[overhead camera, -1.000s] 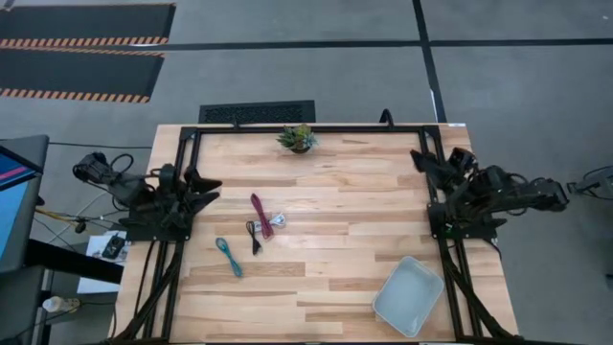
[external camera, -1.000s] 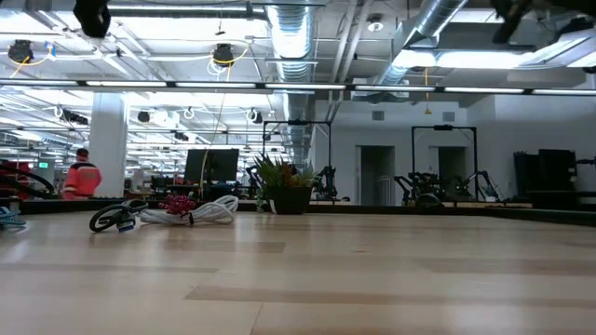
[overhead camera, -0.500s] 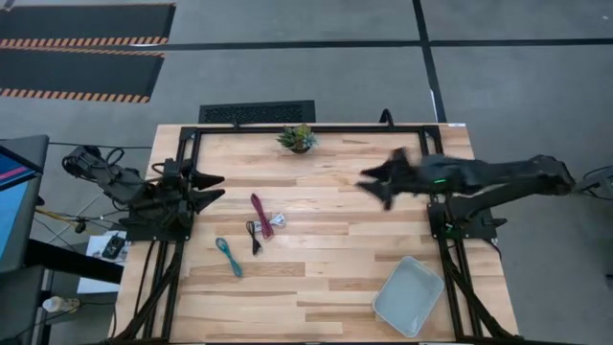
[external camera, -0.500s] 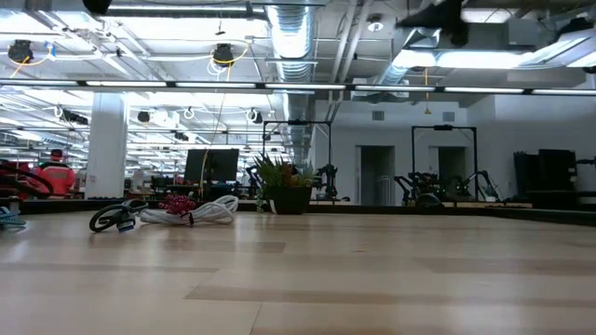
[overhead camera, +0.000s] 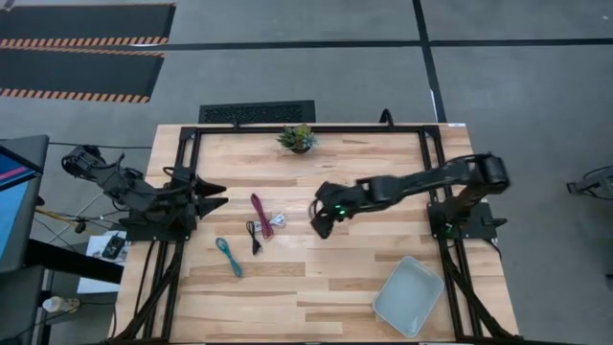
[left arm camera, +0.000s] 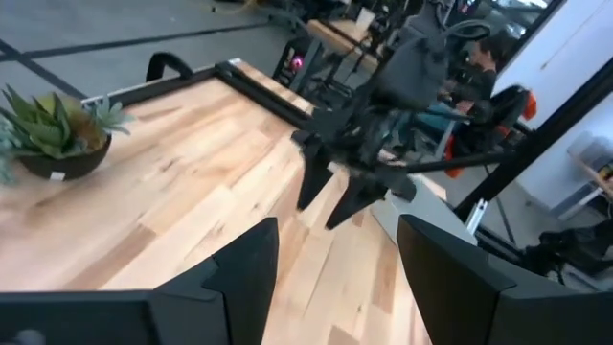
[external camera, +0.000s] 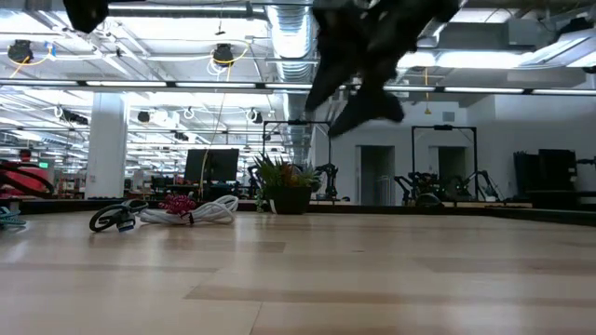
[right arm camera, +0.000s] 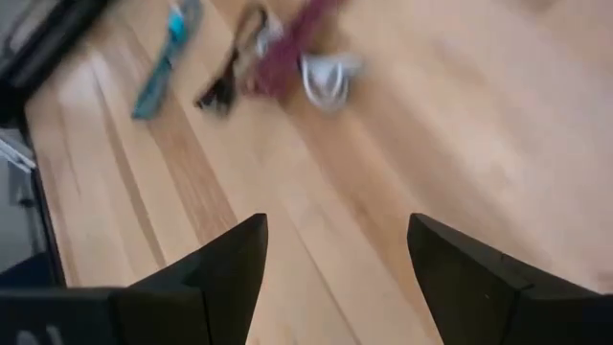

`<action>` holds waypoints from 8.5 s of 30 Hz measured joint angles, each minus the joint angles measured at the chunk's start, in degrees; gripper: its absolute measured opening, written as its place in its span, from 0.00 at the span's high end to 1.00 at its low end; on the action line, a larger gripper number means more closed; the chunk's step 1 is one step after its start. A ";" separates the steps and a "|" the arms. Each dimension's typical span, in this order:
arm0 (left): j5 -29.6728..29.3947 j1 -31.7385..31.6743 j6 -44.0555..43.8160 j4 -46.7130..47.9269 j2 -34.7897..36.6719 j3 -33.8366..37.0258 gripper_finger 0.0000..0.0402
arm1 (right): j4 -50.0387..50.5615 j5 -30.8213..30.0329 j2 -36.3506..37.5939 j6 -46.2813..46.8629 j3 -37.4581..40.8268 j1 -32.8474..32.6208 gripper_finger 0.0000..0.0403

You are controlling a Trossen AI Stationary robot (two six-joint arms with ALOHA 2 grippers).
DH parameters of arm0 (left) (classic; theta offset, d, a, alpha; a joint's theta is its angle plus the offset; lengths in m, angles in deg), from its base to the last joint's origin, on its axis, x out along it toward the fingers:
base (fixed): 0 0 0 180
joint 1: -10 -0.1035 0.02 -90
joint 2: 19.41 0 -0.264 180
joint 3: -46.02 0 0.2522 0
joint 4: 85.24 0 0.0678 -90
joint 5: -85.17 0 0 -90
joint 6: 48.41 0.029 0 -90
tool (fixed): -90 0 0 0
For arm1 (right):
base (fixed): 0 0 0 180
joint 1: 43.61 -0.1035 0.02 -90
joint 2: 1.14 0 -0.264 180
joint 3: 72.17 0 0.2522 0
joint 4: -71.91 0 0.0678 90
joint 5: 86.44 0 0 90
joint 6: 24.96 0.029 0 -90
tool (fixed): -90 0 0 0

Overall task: Pick and place USB-C Cables
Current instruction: Put the black charger cable into the white bin

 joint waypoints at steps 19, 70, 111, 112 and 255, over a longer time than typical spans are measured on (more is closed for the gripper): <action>-0.73 -0.04 0.24 1.91 -9.55 0.02 0.51 | -25.08 40.99 -23.13 3.26 -14.83 -1.21 0.31; 3.81 -1.97 -4.77 4.97 -14.63 0.04 0.36 | 29.83 -13.97 -18.76 -16.76 -38.01 -7.23 0.31; 3.70 -4.29 -5.25 7.55 -14.42 0.06 0.36 | 1.83 -21.88 -31.27 -23.64 -36.68 -4.70 0.31; 4.59 -4.70 -5.24 8.25 -14.36 0.06 0.36 | 3.92 -21.91 -29.50 -23.62 -36.72 -5.10 0.31; 47.14 -14.60 28.98 -55.31 -106.57 -65.35 0.98 | 69.50 -63.01 8.73 31.65 -46.06 -40.48 0.31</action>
